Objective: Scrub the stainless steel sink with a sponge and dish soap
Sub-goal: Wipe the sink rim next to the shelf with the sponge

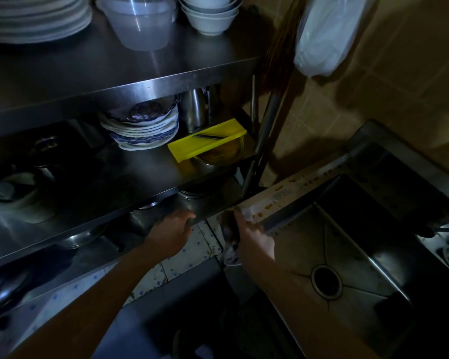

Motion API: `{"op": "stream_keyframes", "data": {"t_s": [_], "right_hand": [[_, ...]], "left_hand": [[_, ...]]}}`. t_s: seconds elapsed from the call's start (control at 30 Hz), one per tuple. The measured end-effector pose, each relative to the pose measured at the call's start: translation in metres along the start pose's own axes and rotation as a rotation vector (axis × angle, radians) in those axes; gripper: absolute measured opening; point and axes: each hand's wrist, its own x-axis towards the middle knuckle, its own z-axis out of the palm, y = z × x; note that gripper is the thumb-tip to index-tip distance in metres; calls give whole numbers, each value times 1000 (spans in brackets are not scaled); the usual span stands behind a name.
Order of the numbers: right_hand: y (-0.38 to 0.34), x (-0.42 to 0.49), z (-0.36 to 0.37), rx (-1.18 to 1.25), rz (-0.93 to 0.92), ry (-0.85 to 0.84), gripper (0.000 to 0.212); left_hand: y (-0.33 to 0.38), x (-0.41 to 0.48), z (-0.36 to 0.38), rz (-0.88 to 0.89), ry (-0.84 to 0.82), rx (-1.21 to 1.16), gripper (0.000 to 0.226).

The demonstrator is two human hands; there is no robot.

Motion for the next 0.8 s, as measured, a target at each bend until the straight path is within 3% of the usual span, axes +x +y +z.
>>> {"op": "stream_keyframes", "data": {"t_s": [0.1, 0.23, 0.4, 0.53, 0.8], "right_hand": [[-14, 0, 4, -34, -12, -93, 64], [-21, -2, 15, -150, -68, -73, 63], [-13, -4, 24, -87, -64, -81, 55], [-5, -10, 28, -39, -68, -92, 62], [-7, -18, 31, -165, -46, 68, 65]], "left_hand": [[-4, -5, 2, -5, -21, -7, 34], [-8, -11, 2, -23, -44, 1, 35], [-9, -14, 3, -44, -80, -1, 35], [-10, -14, 4, -40, -73, -19, 35], [-11, -11, 12, -27, -86, -2, 33]]}}
